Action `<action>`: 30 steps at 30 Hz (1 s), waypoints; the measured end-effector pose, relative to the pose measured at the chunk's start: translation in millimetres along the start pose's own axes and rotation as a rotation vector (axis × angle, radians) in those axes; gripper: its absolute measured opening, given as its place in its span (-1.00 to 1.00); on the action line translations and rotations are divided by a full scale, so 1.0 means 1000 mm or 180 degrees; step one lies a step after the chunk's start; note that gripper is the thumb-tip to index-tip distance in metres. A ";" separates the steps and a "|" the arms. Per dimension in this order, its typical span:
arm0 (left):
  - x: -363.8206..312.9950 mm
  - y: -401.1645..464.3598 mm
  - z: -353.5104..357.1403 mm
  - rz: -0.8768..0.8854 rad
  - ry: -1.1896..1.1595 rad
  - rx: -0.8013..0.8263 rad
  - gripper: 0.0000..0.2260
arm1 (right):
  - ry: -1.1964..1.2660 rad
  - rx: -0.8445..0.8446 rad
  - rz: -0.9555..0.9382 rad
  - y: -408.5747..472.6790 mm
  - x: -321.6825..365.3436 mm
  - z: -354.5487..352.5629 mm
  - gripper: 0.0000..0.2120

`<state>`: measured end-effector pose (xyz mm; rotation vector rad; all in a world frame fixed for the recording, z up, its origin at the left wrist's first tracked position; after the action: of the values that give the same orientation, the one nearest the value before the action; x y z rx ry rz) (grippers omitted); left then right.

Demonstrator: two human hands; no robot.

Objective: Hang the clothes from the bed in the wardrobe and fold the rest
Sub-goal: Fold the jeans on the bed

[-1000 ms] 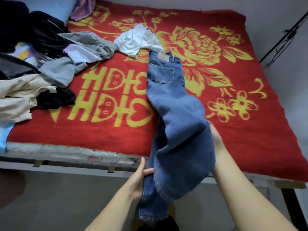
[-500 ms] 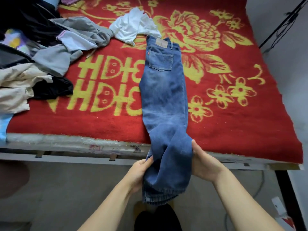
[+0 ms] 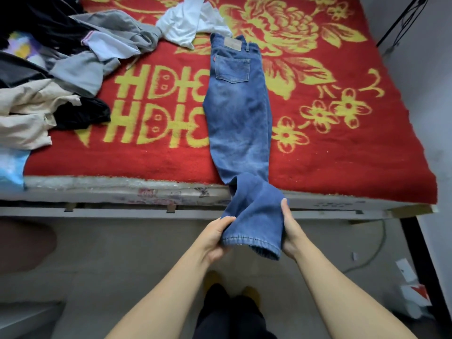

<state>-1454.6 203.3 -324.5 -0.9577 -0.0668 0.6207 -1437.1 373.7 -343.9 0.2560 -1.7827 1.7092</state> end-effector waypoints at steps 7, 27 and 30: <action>-0.005 -0.019 -0.013 -0.0147 -0.1767 0.0399 -0.44 | 0.0057 0.0552 0.0885 0.030 -0.065 0.006 -0.39; -0.035 -0.115 0.066 0.0967 -0.0353 0.0773 -0.76 | -0.0734 0.0783 0.0021 -0.052 -0.050 0.015 -0.76; -0.010 -0.119 0.069 0.0713 -0.0510 0.1011 -0.73 | -0.0129 0.1169 -0.0057 -0.064 -0.040 0.031 -0.67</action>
<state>-1429.3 200.1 -188.5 -0.6107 -0.0023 0.8857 -1380.0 324.5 -312.2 0.4641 -1.4778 2.0240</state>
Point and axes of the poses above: each hand's wrist, its own y-axis towards the middle knuckle, its own z-axis out of the palm, x = y × z, the point moved 5 cm from there along y, towards the middle knuckle, and after that the axes turned 14 degrees about -y, right-handed, at the moved point
